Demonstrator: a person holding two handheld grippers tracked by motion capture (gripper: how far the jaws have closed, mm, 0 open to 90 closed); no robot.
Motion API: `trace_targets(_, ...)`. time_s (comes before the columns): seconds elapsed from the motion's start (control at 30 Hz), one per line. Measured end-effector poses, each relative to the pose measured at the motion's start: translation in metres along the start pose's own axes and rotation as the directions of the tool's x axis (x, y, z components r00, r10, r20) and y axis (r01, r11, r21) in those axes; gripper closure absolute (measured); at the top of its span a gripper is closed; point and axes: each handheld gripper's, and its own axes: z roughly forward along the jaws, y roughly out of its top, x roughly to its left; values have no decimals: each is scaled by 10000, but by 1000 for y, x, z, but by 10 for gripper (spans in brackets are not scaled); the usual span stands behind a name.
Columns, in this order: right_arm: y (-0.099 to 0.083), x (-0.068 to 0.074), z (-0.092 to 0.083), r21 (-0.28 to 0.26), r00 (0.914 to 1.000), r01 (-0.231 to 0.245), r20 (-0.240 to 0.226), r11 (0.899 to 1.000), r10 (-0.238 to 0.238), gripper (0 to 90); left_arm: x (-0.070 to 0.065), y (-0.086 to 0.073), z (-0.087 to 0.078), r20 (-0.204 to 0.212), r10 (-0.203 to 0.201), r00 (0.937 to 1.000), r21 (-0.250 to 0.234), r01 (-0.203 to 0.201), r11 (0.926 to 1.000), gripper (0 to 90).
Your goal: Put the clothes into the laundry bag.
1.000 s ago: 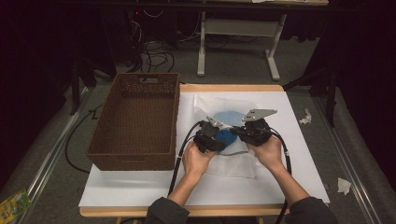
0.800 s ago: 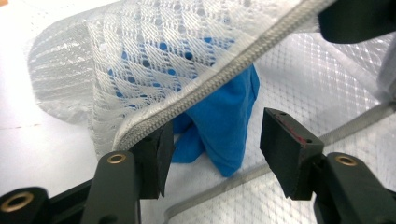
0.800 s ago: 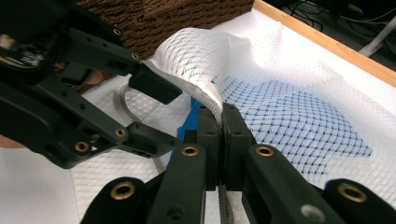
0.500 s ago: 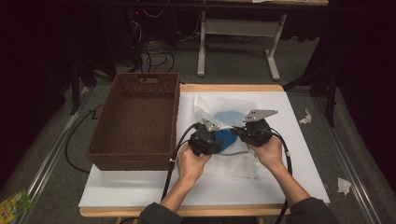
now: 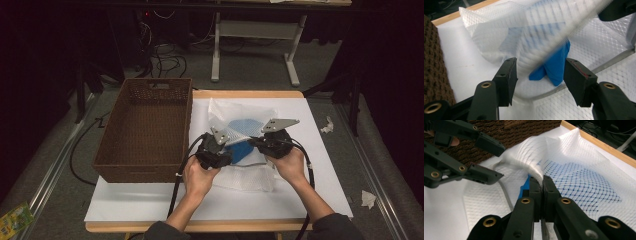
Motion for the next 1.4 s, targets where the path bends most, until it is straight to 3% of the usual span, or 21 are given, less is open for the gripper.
trace_targets(0.4,-3,1,-2,69,10000,45,-73,10000,-45,888,4,-2,20,-405,-72,9992,633,97,9979,437)
trace_targets(0.73,-7,1,-4,2,9999,-4,-126,10000,4,886,5,-4,29,-498,102,9987,1148,-44,9934,677)
trace_targets(1.07,-11,4,-5,68,9999,63,-158,10000,-61,874,3,-5,19,-645,477,9968,1236,-395,9915,857)
trace_targets(1.4,-22,3,-1,125,9999,-25,-165,9999,28,856,2,-10,-2,-496,576,9971,972,-525,9939,875)
